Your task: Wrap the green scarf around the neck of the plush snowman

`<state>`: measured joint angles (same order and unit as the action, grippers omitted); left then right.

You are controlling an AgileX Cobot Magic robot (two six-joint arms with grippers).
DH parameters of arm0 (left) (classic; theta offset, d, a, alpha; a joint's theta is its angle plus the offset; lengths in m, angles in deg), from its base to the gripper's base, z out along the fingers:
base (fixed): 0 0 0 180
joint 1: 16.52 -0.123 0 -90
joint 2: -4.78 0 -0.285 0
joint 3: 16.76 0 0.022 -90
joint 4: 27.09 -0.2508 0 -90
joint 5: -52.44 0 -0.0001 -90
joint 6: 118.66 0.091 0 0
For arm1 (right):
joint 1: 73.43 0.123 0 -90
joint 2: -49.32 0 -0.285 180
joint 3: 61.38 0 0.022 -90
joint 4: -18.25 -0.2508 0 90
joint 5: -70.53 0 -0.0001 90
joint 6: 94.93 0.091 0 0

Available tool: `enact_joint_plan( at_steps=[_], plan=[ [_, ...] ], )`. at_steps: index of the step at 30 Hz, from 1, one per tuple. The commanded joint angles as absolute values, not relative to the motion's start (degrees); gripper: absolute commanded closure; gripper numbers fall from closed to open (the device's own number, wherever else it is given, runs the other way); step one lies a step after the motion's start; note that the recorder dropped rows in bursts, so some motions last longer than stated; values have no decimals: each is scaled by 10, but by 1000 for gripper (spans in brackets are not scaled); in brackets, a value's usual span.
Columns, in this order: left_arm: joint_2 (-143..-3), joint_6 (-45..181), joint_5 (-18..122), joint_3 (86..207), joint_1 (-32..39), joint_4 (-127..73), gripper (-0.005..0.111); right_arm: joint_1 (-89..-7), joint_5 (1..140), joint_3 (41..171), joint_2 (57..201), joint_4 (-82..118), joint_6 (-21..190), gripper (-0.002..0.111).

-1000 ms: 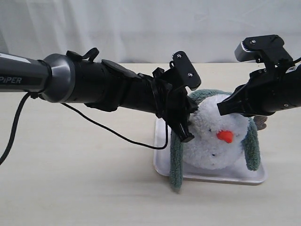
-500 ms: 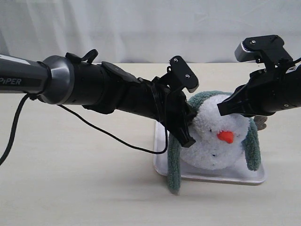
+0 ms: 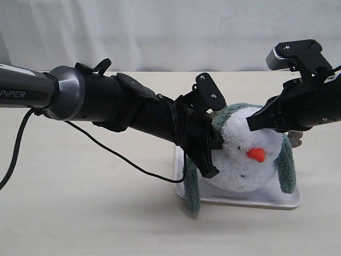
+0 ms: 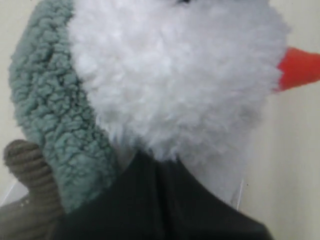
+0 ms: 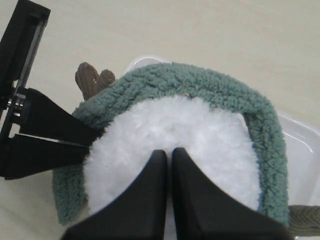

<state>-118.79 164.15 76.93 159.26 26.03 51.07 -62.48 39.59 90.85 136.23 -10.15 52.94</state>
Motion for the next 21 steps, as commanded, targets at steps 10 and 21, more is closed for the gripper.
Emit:
enact_joint_plan(
  at_steps=[10, 21],
  plan=[
    [-1160, 1559, 821, 1588, 261, 412, 107, -626, 390, 904, 1363, -95, 529, 104],
    [-1119, 1531, 560, 1603, 262, 243, 107, -626, 394, 904, 1363, -98, 529, 104]
  ],
)
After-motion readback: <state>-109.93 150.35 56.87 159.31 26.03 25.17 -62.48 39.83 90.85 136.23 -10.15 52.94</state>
